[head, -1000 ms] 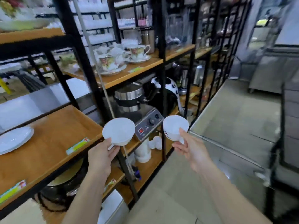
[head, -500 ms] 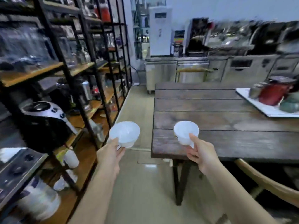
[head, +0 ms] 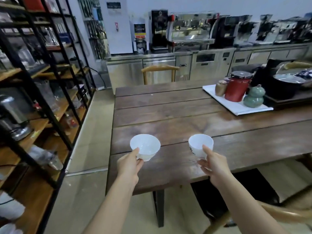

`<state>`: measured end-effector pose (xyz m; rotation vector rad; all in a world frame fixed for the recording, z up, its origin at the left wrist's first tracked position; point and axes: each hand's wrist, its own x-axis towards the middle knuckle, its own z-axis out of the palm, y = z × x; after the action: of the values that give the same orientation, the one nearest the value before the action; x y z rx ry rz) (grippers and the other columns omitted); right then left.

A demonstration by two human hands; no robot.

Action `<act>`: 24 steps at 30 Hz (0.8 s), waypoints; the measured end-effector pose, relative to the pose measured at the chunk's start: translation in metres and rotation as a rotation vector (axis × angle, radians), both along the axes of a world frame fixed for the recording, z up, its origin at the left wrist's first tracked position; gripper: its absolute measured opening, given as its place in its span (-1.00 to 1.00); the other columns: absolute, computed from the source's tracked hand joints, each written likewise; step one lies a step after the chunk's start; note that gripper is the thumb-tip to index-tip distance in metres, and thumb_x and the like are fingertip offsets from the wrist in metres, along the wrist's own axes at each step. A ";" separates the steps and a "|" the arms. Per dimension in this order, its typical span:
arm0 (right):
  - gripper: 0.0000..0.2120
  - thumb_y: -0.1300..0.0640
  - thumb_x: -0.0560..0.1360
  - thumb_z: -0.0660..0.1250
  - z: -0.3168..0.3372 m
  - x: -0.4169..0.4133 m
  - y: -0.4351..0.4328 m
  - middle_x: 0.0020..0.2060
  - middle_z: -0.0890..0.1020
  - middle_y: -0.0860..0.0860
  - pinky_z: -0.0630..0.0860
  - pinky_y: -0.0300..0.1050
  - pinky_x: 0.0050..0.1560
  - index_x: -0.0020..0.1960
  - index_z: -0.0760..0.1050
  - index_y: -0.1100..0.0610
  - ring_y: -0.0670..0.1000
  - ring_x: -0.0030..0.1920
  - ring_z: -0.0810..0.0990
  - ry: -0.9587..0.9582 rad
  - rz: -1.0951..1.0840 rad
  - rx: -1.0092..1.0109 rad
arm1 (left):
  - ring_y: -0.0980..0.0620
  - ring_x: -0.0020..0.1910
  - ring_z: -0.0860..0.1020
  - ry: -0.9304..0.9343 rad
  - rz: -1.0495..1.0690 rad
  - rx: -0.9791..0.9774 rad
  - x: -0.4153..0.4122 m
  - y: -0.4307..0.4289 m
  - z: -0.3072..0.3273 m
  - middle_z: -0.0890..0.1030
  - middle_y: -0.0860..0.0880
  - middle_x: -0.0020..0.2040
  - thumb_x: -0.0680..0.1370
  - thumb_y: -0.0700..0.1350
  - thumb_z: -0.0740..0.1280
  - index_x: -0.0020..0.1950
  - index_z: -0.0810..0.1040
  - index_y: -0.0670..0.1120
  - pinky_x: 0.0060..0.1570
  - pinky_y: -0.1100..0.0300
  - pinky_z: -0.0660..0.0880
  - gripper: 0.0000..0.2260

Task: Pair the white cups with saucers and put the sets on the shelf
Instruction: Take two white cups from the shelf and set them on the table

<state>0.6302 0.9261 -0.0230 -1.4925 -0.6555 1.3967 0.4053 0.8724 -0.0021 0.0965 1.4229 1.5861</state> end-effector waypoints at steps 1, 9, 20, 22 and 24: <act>-0.74 0.01 0.46 0.36 -0.006 -0.002 0.013 -0.35 0.49 0.07 0.39 -0.16 -0.38 -0.29 0.41 0.13 0.08 -0.33 0.53 -0.002 -0.009 -0.014 | -0.14 -0.03 0.56 -0.003 -0.010 -0.015 0.000 0.015 -0.005 0.54 -0.21 0.00 0.48 -0.29 0.38 -0.10 0.50 -0.28 0.09 0.05 0.51 -0.92; -0.75 0.01 0.46 0.36 -0.042 -0.012 0.114 -0.56 0.48 0.00 0.40 -0.17 -0.47 -0.20 0.45 0.19 -0.01 -0.55 0.50 -0.059 0.035 -0.142 | -0.19 0.21 0.52 -0.077 -0.036 -0.121 -0.003 0.113 -0.027 0.52 -0.25 0.22 0.51 -0.27 0.35 0.24 0.46 -0.30 0.25 -0.02 0.45 -0.68; -0.70 0.02 0.48 0.34 -0.060 -0.020 0.199 -0.27 0.52 0.06 0.43 -0.15 -0.35 0.09 0.38 0.17 0.06 -0.34 0.54 -0.027 0.054 -0.255 | -0.20 0.24 0.50 -0.141 0.017 -0.275 -0.007 0.180 -0.053 0.47 -0.25 0.28 0.51 -0.30 0.34 0.29 0.41 -0.31 0.29 -0.03 0.43 -0.64; -0.74 0.02 0.48 0.32 -0.062 -0.020 0.210 -0.28 0.51 0.06 0.42 -0.15 -0.36 0.02 0.39 0.18 0.06 -0.34 0.55 -0.045 0.088 -0.239 | -0.19 0.25 0.50 -0.143 0.022 -0.263 -0.005 0.187 -0.055 0.48 -0.24 0.29 0.51 -0.28 0.35 0.29 0.40 -0.31 0.30 -0.02 0.42 -0.63; -0.79 0.02 0.49 0.31 -0.065 -0.019 0.218 -0.28 0.49 0.07 0.43 -0.14 -0.34 -0.14 0.40 0.16 0.05 -0.34 0.55 -0.028 0.105 -0.231 | -0.19 0.26 0.49 -0.134 0.009 -0.256 -0.004 0.192 -0.061 0.48 -0.24 0.30 0.51 -0.27 0.34 0.29 0.41 -0.31 0.31 -0.03 0.41 -0.63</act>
<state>0.6111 1.1443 -0.0883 -1.6810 -0.6135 1.5771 0.4017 1.0647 -0.0629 -0.1649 1.5086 1.3781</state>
